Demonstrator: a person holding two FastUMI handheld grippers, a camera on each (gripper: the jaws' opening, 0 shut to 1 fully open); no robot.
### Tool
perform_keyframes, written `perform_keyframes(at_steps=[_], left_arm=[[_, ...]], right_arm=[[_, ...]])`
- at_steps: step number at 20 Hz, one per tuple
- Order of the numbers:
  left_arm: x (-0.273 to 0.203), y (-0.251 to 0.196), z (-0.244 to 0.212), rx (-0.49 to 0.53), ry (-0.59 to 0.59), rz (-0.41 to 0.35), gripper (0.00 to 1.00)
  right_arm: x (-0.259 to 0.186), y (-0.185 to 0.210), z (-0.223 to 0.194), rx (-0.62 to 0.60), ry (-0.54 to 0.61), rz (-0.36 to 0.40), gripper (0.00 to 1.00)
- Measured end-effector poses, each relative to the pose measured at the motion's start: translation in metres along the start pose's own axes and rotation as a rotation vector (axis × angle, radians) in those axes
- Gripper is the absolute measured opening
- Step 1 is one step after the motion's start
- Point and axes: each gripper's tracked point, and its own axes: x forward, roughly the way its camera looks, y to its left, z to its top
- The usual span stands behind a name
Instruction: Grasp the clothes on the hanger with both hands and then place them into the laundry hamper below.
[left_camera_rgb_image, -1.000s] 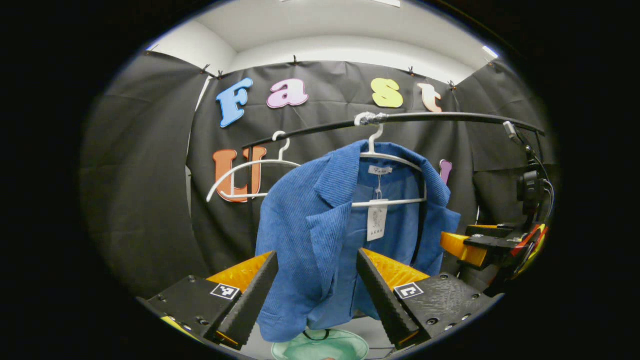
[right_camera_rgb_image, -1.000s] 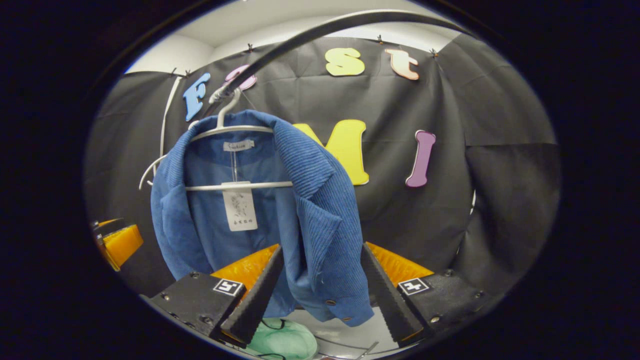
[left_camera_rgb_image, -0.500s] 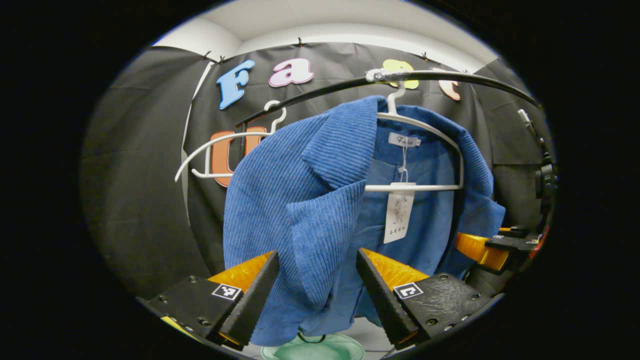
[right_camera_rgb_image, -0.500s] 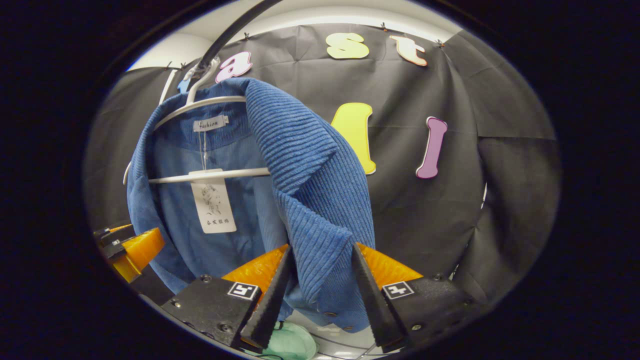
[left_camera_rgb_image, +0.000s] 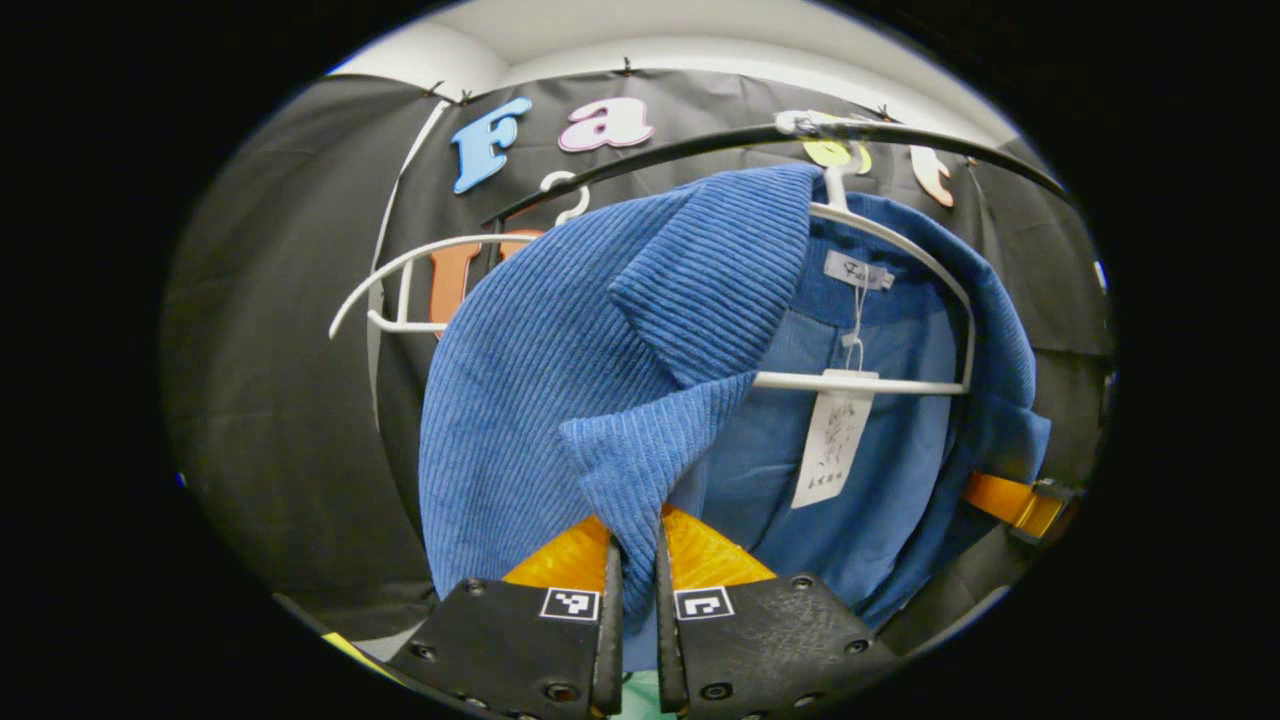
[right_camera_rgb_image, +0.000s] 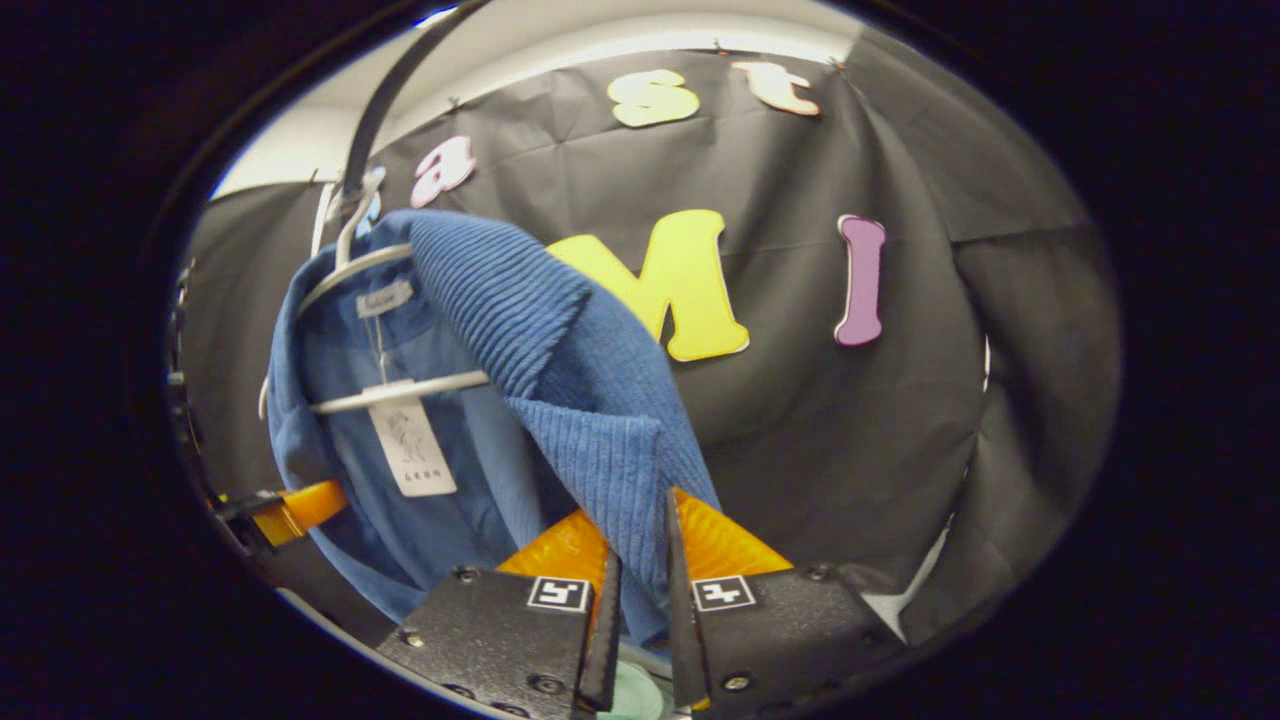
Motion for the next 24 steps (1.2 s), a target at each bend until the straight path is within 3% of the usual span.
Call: perform_keyframes(at_steps=[2, 7, 8, 10, 11, 12, 15, 17, 19, 20, 24], left_arm=[[-0.003, -0.003, 0.003, -0.037, 0.008, -0.037, 0.13], [-0.001, -0.013, 0.016, -0.038, -0.004, -0.125, 0.08], [-0.002, -0.02, 0.014, -0.048, 0.009, -0.158, 0.17], [-0.002, -0.017, 0.011, -0.045, 0.028, -0.133, 0.0], [-0.002, -0.015, 0.013, -0.024, 0.02, -0.124, 0.12], [-0.001, -0.019, 0.009, -0.022, 0.038, -0.136, 0.06], [-0.004, -0.027, 0.013, -0.081, 0.055, -0.194, 0.02], [-0.01, -0.016, 0.026, -0.068, 0.027, -0.175, 0.08], [-0.012, -0.002, 0.044, -0.084, -0.008, -0.151, 0.07], [-0.012, 0.004, 0.052, -0.106, -0.02, -0.144, 0.02], [-0.02, 0.031, 0.088, -0.171, -0.071, -0.134, 0.02]], right_arm=[[0.0, 0.01, 0.007, 0.088, -0.012, 0.032, 0.17], [0.004, 0.019, 0.023, 0.126, -0.049, 0.136, 0.08], [0.003, 0.024, 0.026, 0.165, -0.049, 0.154, 0.07], [0.002, 0.034, 0.031, 0.236, -0.047, 0.188, 0.07], [0.002, 0.036, 0.032, 0.249, -0.041, 0.204, 0.07], [0.0, 0.035, 0.035, 0.262, -0.047, 0.218, 0.07], [0.004, 0.035, 0.048, 0.334, -0.06, 0.256, 0.07], [-0.002, 0.029, 0.06, 0.375, -0.087, 0.284, 0.06], [0.001, 0.022, 0.072, 0.399, -0.116, 0.299, 0.06], [0.003, 0.02, 0.077, 0.423, -0.123, 0.308, 0.06], [0.001, 0.015, 0.093, 0.498, -0.142, 0.348, 0.06]])
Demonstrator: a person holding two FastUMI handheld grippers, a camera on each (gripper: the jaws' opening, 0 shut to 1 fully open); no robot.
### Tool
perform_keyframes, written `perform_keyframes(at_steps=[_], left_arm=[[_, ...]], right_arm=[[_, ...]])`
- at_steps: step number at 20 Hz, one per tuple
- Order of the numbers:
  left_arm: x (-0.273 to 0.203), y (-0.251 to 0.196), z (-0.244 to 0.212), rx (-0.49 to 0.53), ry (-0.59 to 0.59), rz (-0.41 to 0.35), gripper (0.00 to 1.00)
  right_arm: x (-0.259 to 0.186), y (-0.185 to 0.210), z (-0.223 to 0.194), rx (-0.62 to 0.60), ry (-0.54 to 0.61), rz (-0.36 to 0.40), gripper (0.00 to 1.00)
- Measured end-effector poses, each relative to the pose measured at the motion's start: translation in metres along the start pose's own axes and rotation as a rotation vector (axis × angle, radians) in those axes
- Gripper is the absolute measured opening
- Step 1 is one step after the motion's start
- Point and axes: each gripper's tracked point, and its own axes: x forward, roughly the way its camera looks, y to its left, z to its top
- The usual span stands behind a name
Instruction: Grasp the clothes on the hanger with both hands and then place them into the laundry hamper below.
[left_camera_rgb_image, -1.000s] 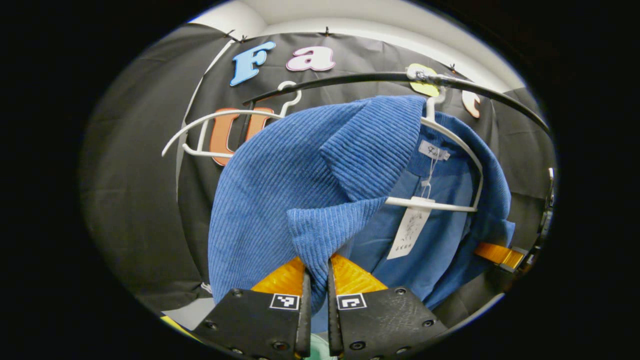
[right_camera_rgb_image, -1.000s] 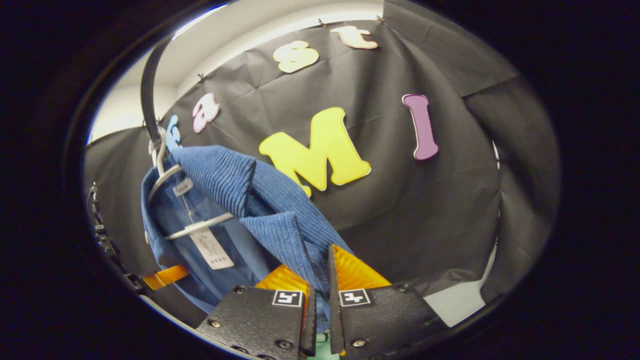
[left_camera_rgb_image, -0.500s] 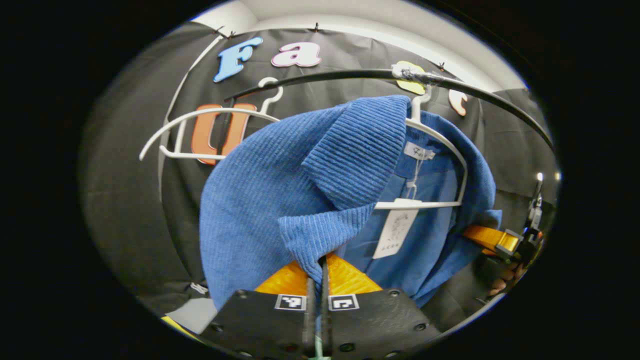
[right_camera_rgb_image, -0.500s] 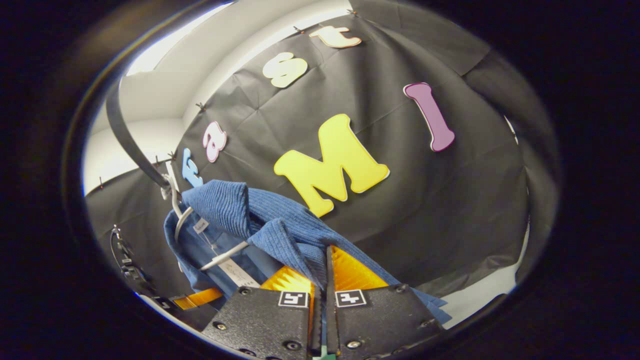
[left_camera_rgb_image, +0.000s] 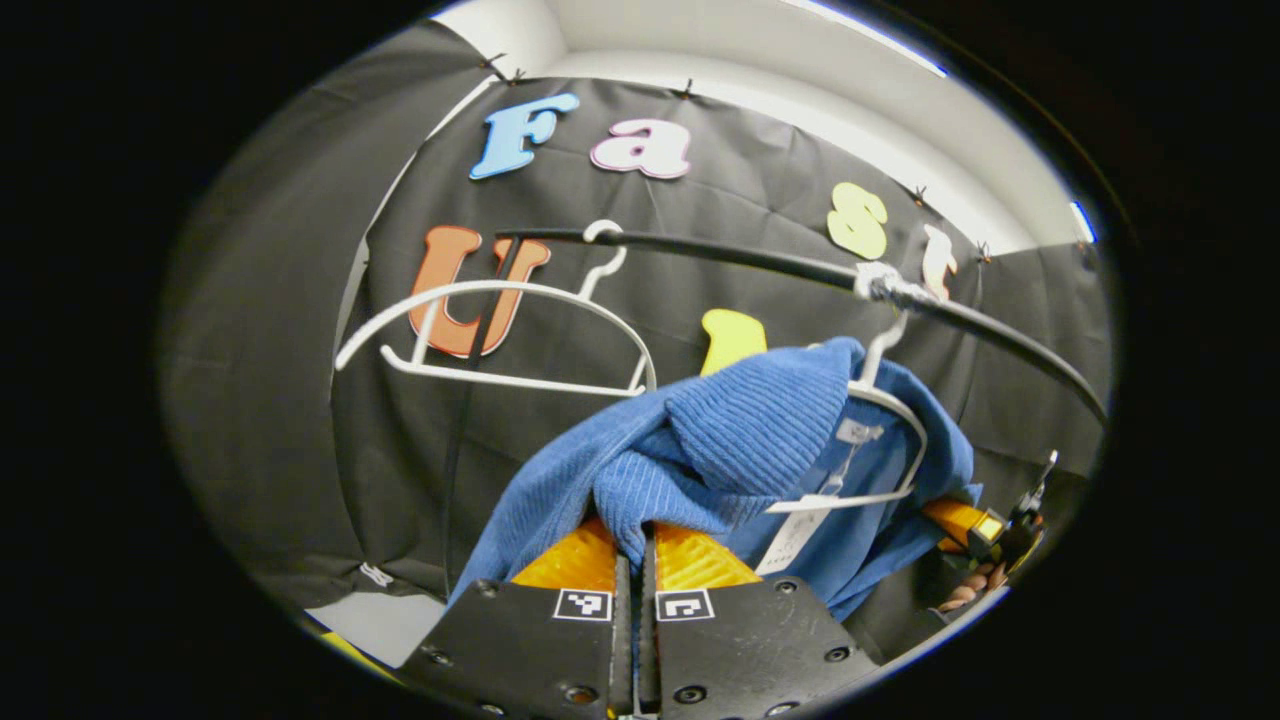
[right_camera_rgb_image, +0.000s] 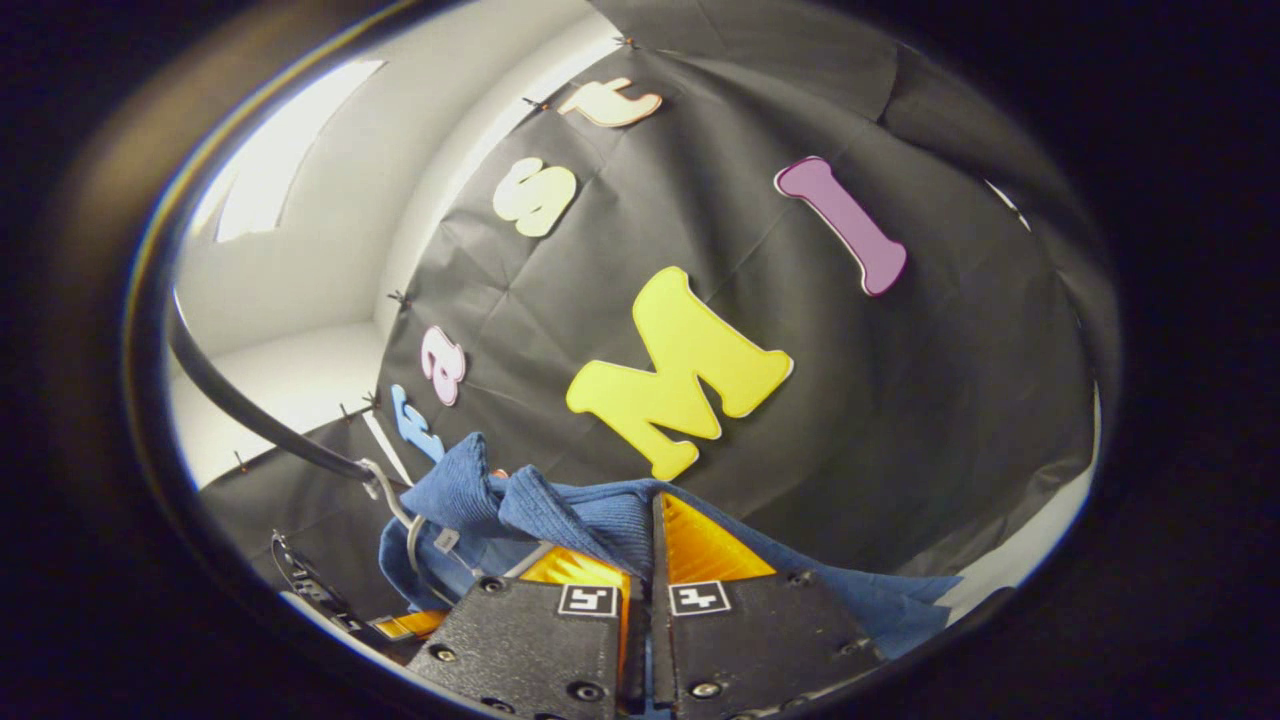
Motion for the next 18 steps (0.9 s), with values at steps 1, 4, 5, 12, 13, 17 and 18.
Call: perform_keyframes(at_steps=[1, 4, 5, 12, 13, 17, 18], left_arm=[[0.001, 0.006, 0.012, 0.017, -0.015, 0.008, 0.02], [0.006, 0.017, 0.042, -0.007, -0.059, 0.006, 0.02], [0.004, 0.021, 0.05, -0.016, -0.073, 0.006, 0.02], [0.006, 0.047, 0.089, -0.016, -0.12, 0.032, 0.02], [0.007, 0.05, 0.092, -0.015, -0.119, 0.032, 0.07], [0.018, 0.059, 0.094, -0.009, -0.096, 0.044, 0.07], [0.017, 0.063, 0.093, -0.005, -0.094, 0.049, 0.07]], right_arm=[[0.0, 0.004, 0.004, 0.014, -0.006, 0.021, 0.06], [0.008, 0.012, 0.018, 0.106, -0.035, 0.076, 0.06], [0.009, 0.01, 0.023, 0.122, -0.044, 0.081, 0.04], [0.029, 0.014, 0.041, 0.139, -0.059, 0.105, 0.05], [0.031, 0.014, 0.042, 0.14, -0.052, 0.108, 0.05], [0.04, 0.008, 0.039, 0.16, -0.018, 0.102, 0.05], [0.045, 0.005, 0.036, 0.173, -0.011, 0.099, 0.05]])
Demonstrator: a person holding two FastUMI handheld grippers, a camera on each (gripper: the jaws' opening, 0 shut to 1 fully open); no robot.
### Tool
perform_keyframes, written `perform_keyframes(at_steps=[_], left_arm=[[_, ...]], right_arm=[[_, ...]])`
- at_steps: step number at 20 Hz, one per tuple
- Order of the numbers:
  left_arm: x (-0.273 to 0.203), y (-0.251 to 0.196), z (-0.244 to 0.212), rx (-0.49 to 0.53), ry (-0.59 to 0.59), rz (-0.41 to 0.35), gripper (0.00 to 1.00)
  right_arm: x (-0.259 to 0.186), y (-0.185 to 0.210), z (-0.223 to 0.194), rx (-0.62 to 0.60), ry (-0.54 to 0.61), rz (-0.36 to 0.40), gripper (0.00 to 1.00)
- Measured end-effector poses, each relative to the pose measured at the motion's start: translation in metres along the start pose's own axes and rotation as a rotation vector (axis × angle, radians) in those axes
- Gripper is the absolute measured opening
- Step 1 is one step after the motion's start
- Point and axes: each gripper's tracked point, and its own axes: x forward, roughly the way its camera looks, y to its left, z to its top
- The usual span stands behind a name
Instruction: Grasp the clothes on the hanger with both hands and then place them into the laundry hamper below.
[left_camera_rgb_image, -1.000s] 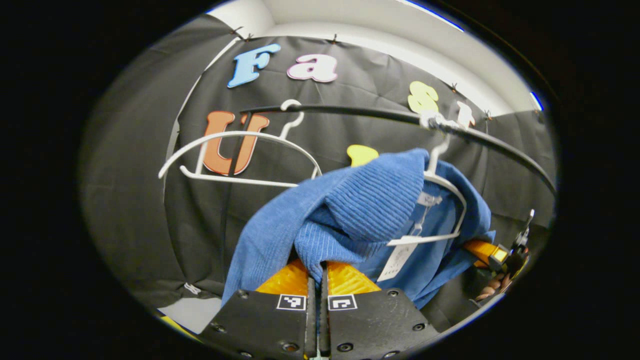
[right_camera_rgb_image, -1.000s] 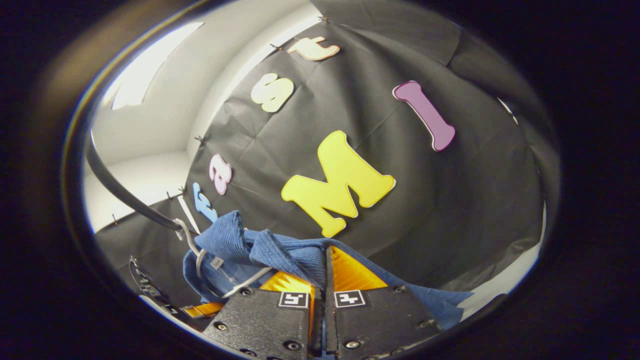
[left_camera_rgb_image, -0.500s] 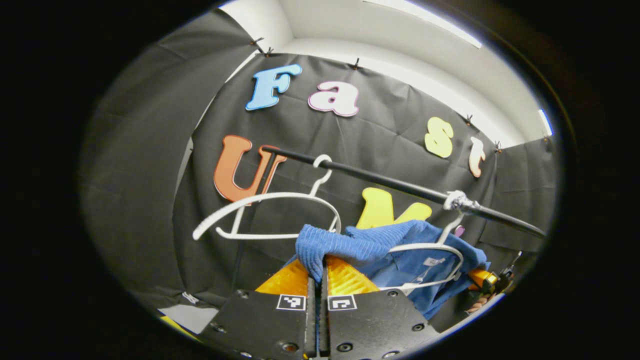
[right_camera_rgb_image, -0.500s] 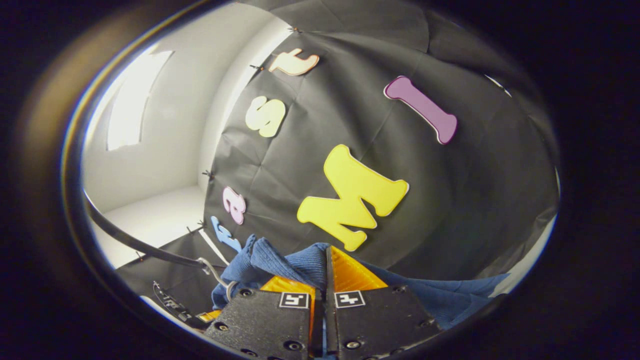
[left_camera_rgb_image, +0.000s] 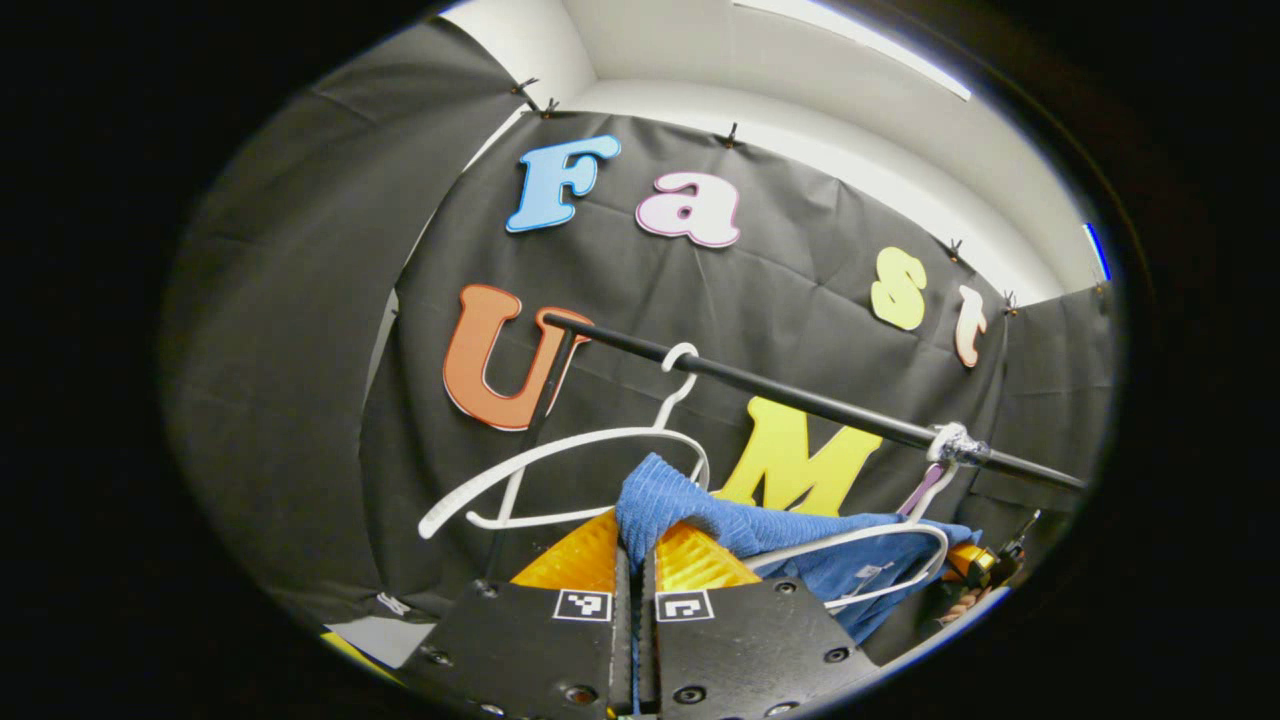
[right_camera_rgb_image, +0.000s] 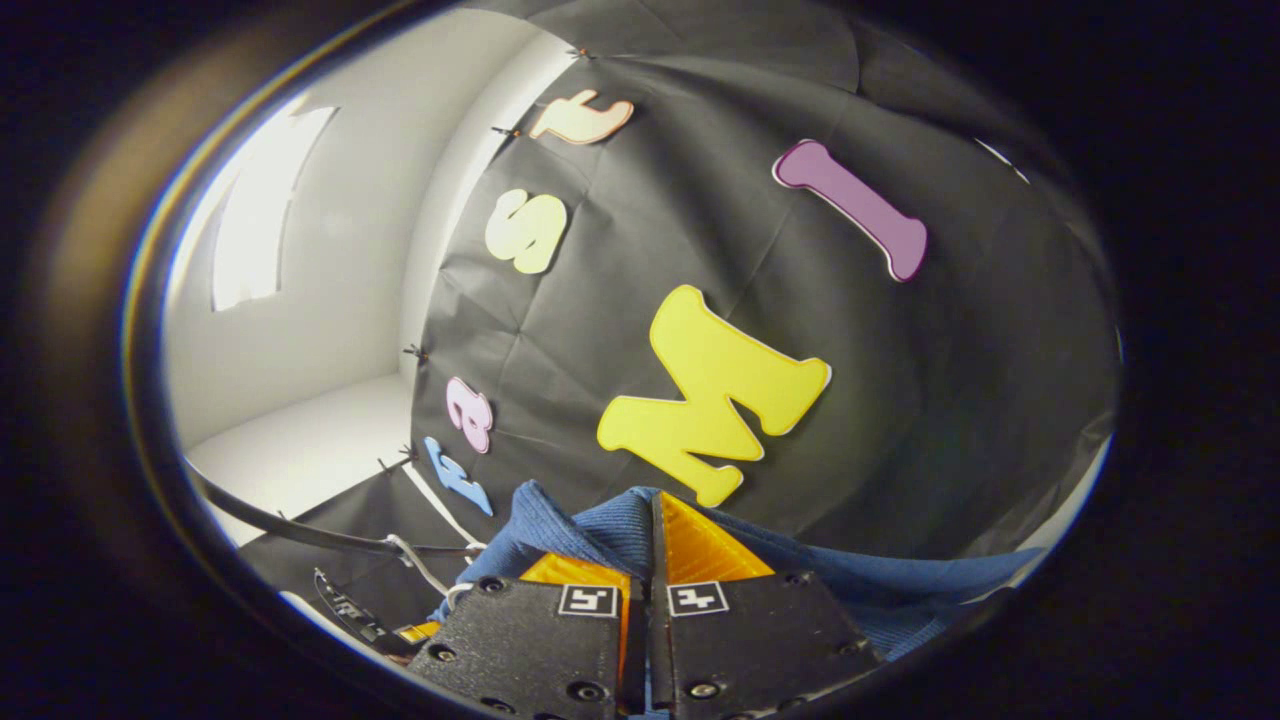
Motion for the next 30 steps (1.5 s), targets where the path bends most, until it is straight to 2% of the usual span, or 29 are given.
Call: perform_keyframes(at_steps=[1, 2, 3, 9, 10, 11, 12, 13, 17, 21, 30], left_arm=[[-0.001, -0.001, -0.002, 0.003, 0.004, 0.004, 0.07], [0.0, 0.002, -0.004, 0.011, 0.012, 0.014, 0.02], [0.001, 0.005, -0.006, 0.02, 0.018, 0.023, 0.07], [0.006, 0.027, -0.037, 0.021, 0.066, 0.062, 0.07], [0.008, 0.031, -0.045, 0.018, 0.081, 0.071, 0.02], [0.009, 0.035, -0.052, 0.014, 0.093, 0.075, 0.02], [0.008, 0.04, -0.06, 0.01, 0.106, 0.081, 0.07], [0.007, 0.043, -0.067, 0.005, 0.119, 0.087, 0.02], [0.002, 0.053, -0.086, -0.016, 0.15, 0.102, 0.02], [-0.017, 0.062, -0.108, -0.028, 0.19, 0.123, 0.02], [-0.061, 0.074, -0.156, -0.02, 0.291, 0.142, 0.02]], right_arm=[[0.004, -0.004, -0.001, 0.01, 0.01, -0.005, 0.05], [0.007, -0.008, -0.004, 0.012, 0.022, -0.009, 0.05], [0.011, -0.011, -0.006, 0.011, 0.033, -0.015, 0.05], [0.02, -0.045, -0.031, 0.022, 0.084, -0.095, 0.03], [0.019, -0.051, -0.037, 0.022, 0.097, -0.11, 0.05], [0.019, -0.058, -0.042, 0.021, 0.105, -0.129, 0.05], [0.017, -0.065, -0.048, 0.02, 0.116, -0.147, 0.05], [0.014, -0.072, -0.053, 0.019, 0.126, -0.166, 0.05], [0.009, -0.089, -0.067, 0.024, 0.156, -0.216, 0.05], [-0.004, -0.097, -0.083, 0.028, 0.182, -0.247, 0.05], [-0.044, -0.096, -0.162, 0.063, 0.303, -0.296, 0.05]])
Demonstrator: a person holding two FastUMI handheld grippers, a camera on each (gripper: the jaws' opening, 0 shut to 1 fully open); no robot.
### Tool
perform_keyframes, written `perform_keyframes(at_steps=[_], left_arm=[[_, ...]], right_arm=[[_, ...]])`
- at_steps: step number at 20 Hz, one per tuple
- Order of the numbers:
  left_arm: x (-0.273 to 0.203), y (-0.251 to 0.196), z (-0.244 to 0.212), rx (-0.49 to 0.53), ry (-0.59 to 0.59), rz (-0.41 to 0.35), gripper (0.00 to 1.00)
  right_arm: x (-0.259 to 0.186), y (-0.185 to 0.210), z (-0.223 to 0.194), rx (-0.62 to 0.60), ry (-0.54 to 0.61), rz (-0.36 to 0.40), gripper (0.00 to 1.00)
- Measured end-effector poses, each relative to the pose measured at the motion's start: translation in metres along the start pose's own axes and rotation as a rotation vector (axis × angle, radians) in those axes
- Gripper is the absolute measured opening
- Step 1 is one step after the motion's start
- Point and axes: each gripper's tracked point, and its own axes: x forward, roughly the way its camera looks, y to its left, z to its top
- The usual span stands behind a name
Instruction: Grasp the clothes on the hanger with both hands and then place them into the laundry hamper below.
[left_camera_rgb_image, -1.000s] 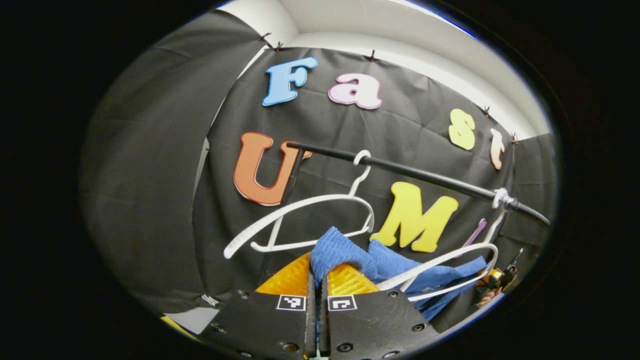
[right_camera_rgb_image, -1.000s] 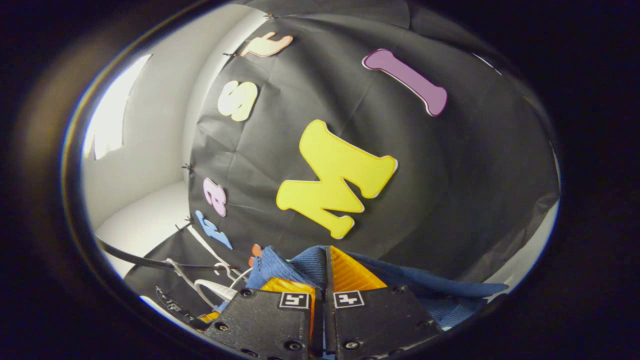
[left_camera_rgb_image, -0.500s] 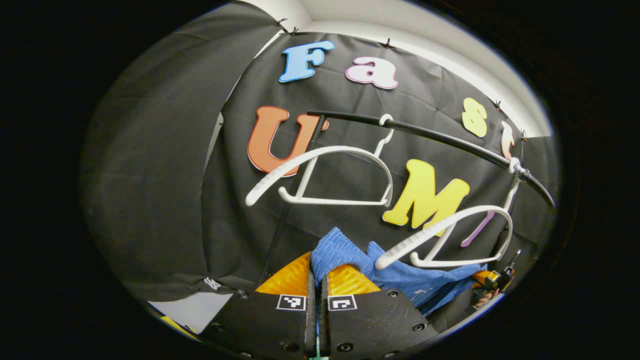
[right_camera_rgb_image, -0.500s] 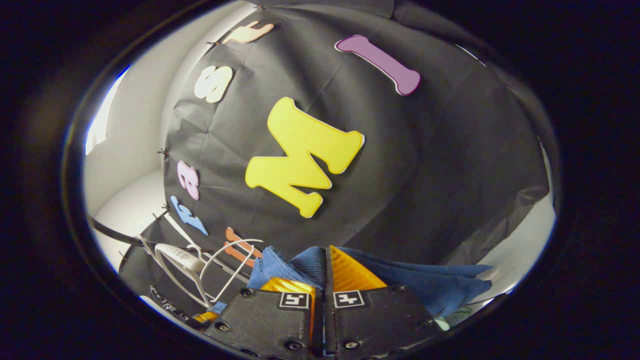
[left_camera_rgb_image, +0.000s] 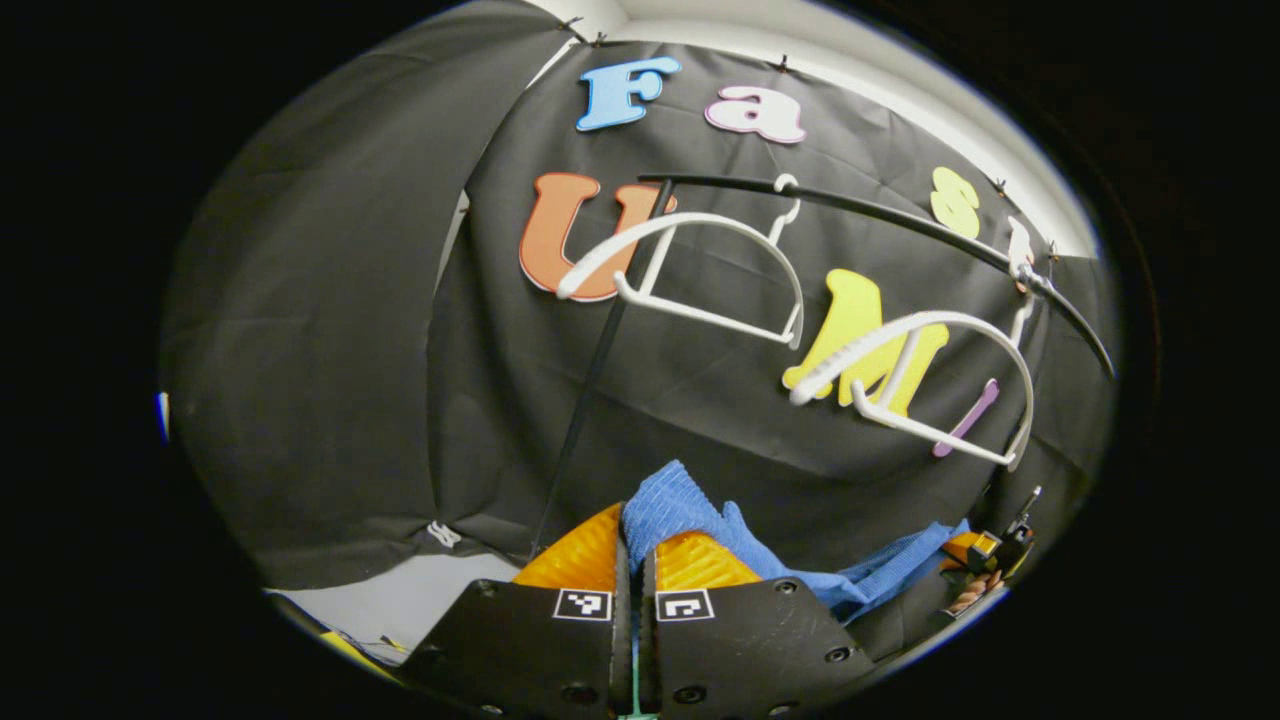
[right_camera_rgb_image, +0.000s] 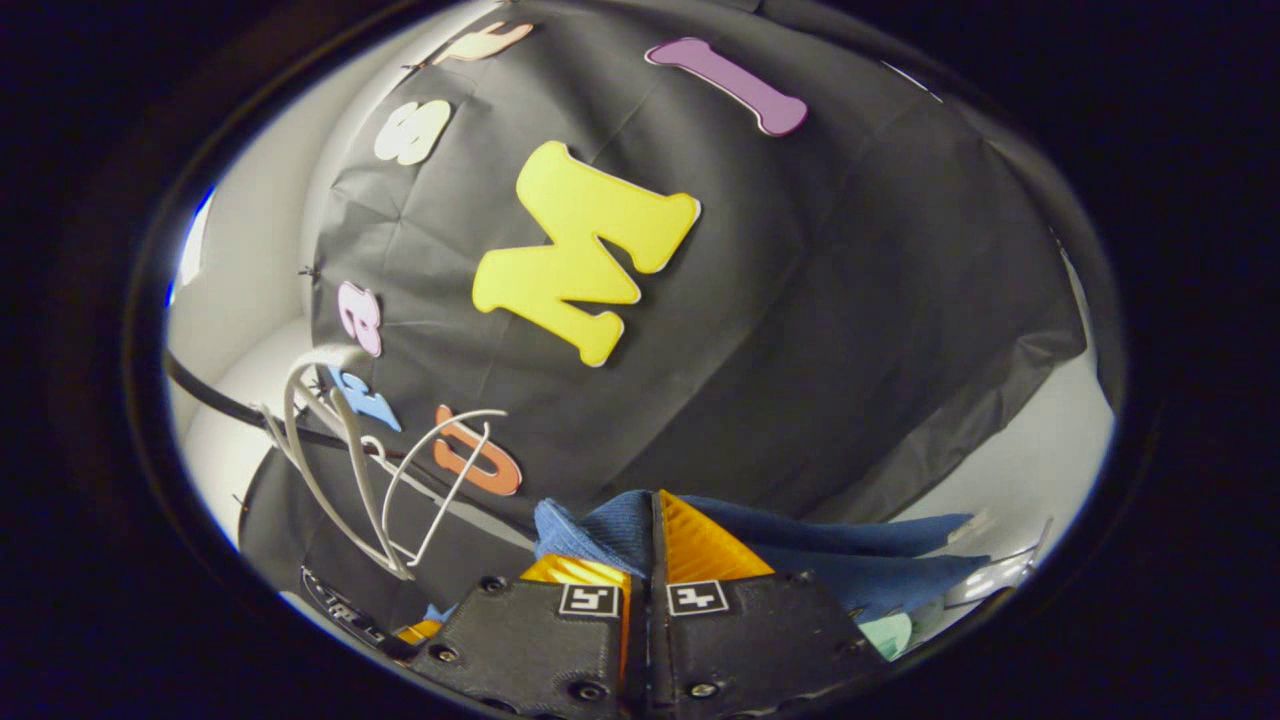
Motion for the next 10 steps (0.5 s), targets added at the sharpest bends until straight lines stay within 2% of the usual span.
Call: perform_keyframes(at_steps=[3, 10], left_arm=[[-0.014, 0.0, -0.01, -0.007, 0.007, -0.022, 0.02], [-0.04, -0.027, -0.025, 0.016, 0.004, -0.103, 0.02]], right_arm=[[-0.012, 0.005, -0.022, 0.003, 0.023, 0.0, 0.05], [-0.048, 0.051, -0.096, 0.005, 0.125, 0.077, 0.04]])
